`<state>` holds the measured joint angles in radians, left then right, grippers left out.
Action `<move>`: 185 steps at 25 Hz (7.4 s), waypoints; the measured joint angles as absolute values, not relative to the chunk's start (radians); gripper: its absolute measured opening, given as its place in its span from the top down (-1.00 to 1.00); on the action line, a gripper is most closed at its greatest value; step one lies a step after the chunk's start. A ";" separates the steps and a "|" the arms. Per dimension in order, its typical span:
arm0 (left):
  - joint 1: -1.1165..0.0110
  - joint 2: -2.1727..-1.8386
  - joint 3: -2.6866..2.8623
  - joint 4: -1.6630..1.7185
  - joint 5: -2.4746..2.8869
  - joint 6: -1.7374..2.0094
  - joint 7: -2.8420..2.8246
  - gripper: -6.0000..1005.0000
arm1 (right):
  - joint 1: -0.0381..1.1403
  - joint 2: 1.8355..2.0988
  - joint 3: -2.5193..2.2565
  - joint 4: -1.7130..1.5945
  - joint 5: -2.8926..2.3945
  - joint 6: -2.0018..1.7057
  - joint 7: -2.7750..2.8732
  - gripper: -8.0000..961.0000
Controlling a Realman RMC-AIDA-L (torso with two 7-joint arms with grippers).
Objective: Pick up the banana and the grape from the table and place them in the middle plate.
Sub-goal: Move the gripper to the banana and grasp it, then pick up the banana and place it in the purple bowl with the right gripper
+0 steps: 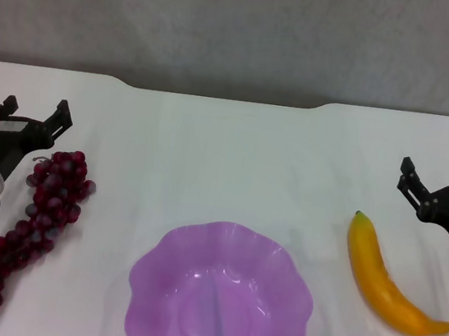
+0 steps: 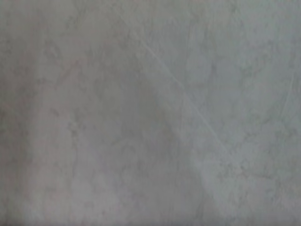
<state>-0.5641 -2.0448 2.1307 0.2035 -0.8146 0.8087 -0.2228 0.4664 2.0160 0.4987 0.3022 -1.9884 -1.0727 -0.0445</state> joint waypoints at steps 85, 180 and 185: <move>-0.533 -2.049 2.178 0.193 -0.818 0.744 -0.223 -0.78 | 0.485 2.003 1.687 0.881 -2.244 0.798 -0.676 -0.83; -0.533 -2.043 2.170 0.195 -0.823 0.754 -0.221 -0.78 | 0.559 2.009 1.038 1.050 -1.923 0.599 -0.966 -0.28; -0.529 -2.043 2.170 0.194 -0.824 0.755 -0.221 -0.76 | 0.431 2.007 1.080 1.193 -1.922 0.567 -1.077 -0.66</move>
<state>-0.5293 -2.0432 2.1705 0.1944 -0.8238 0.7553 -0.2209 0.4306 2.0067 1.0801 1.1934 -1.9222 0.5671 -1.0775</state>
